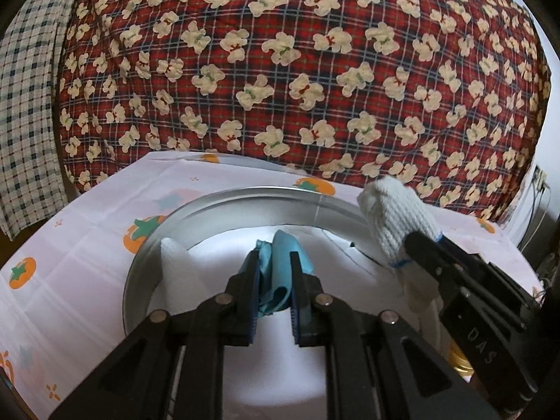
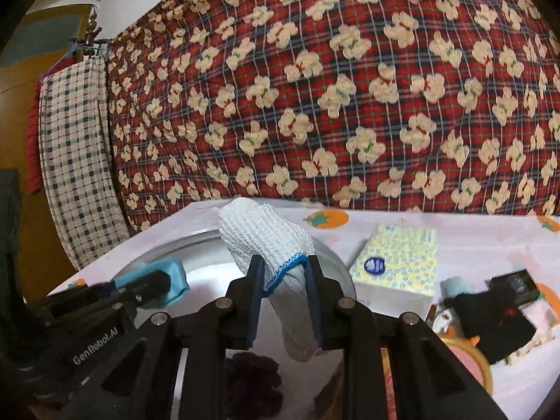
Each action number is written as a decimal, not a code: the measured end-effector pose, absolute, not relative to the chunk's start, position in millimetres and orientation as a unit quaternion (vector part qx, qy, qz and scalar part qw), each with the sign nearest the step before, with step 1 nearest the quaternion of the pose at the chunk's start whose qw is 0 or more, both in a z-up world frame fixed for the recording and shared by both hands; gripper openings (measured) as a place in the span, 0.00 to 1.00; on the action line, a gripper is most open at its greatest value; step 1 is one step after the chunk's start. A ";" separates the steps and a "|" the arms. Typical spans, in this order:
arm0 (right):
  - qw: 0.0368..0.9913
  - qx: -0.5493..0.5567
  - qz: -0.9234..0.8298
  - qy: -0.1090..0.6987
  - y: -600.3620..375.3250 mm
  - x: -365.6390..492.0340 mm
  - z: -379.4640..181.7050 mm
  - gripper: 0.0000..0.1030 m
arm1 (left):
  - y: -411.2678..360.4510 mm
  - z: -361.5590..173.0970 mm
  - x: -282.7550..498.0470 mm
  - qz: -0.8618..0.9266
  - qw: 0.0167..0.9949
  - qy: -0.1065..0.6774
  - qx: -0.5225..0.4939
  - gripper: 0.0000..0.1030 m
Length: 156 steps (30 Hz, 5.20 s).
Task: Organize soft objects
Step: 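Carry the blue cloth and white glove over the silver tin with both grippers, then release the blue cloth and white glove into the tin by opening both grippers, then withdraw both grippers from the tin toward the black and pink cloths, then grasp the pale pink cloth with the right gripper and lift it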
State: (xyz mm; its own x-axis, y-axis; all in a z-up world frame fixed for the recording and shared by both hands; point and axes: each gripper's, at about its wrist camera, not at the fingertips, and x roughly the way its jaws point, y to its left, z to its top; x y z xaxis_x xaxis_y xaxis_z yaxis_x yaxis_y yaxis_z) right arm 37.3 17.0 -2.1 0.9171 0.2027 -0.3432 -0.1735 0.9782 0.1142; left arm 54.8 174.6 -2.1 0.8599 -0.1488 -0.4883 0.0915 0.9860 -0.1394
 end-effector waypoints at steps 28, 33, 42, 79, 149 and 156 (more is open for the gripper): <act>0.974 0.009 0.103 0.201 28.0 45.6 -11.3 0.29 | 172.1 -17.3 64.2 0.003 0.958 0.287 -0.023 0.15; 0.977 0.004 0.101 0.189 30.2 41.1 -10.0 0.57 | 174.1 -13.5 58.1 0.026 0.963 0.267 -0.025 0.61; 0.986 0.045 0.068 0.147 4.7 27.8 -2.0 0.73 | 186.0 -6.9 43.6 0.044 0.968 0.235 -0.075 0.99; 0.994 0.043 0.004 0.101 -27.3 0.2 3.7 0.82 | 149.9 -5.3 14.7 0.061 0.981 0.183 -0.029 0.99; 0.960 0.107 -0.119 0.228 -285.8 -36.2 -13.4 0.80 | -34.5 -3.7 -31.7 -0.113 0.976 0.182 0.038 0.99; 0.934 0.127 -0.063 0.326 -283.1 5.6 -37.3 0.69 | -43.3 -3.7 -35.0 -0.117 0.975 0.182 0.049 0.99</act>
